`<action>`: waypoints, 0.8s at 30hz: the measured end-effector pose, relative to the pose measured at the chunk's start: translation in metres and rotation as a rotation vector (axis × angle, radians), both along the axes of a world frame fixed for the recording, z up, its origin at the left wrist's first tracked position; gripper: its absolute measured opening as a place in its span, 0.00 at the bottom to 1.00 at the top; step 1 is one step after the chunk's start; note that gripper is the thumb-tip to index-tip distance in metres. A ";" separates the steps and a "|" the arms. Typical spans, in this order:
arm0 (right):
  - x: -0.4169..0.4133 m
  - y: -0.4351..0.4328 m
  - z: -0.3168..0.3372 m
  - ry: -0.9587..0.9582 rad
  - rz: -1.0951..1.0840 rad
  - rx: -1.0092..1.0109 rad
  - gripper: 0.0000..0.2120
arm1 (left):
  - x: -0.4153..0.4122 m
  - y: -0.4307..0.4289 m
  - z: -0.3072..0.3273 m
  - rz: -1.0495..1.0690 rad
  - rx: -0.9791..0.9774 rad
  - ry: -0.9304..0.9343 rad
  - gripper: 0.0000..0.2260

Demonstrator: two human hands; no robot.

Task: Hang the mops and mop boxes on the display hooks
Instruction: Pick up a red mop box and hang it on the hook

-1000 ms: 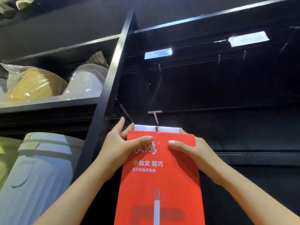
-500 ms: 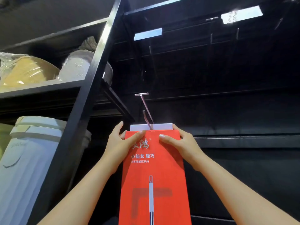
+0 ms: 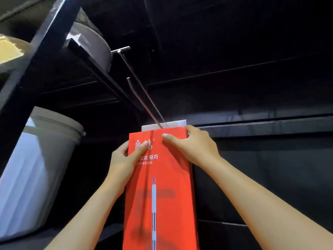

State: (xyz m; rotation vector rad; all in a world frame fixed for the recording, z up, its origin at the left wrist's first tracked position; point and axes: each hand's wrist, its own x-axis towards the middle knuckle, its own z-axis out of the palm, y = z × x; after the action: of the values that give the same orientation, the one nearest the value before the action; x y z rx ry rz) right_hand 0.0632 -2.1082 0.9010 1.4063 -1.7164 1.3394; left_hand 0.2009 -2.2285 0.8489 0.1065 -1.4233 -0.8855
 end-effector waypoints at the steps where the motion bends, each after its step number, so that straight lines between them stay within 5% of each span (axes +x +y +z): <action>1: 0.001 -0.001 -0.002 0.020 -0.023 -0.001 0.32 | -0.002 -0.002 -0.002 0.023 -0.017 0.008 0.08; 7: 0.004 -0.010 -0.018 0.092 -0.225 -0.032 0.42 | -0.008 -0.016 -0.005 0.048 0.008 0.029 0.13; 12: -0.009 -0.024 -0.045 -0.304 0.267 -0.045 0.51 | -0.010 -0.025 -0.004 0.039 0.042 -0.024 0.19; 24: -0.008 -0.023 -0.049 -0.375 0.322 -0.022 0.44 | -0.006 -0.016 0.000 0.079 0.120 -0.056 0.25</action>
State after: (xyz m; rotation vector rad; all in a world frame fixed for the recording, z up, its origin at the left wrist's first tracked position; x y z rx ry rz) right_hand 0.0553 -2.1314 0.8523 1.5411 -1.7432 1.8913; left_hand 0.1945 -2.2440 0.8486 0.2782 -1.4073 -0.9081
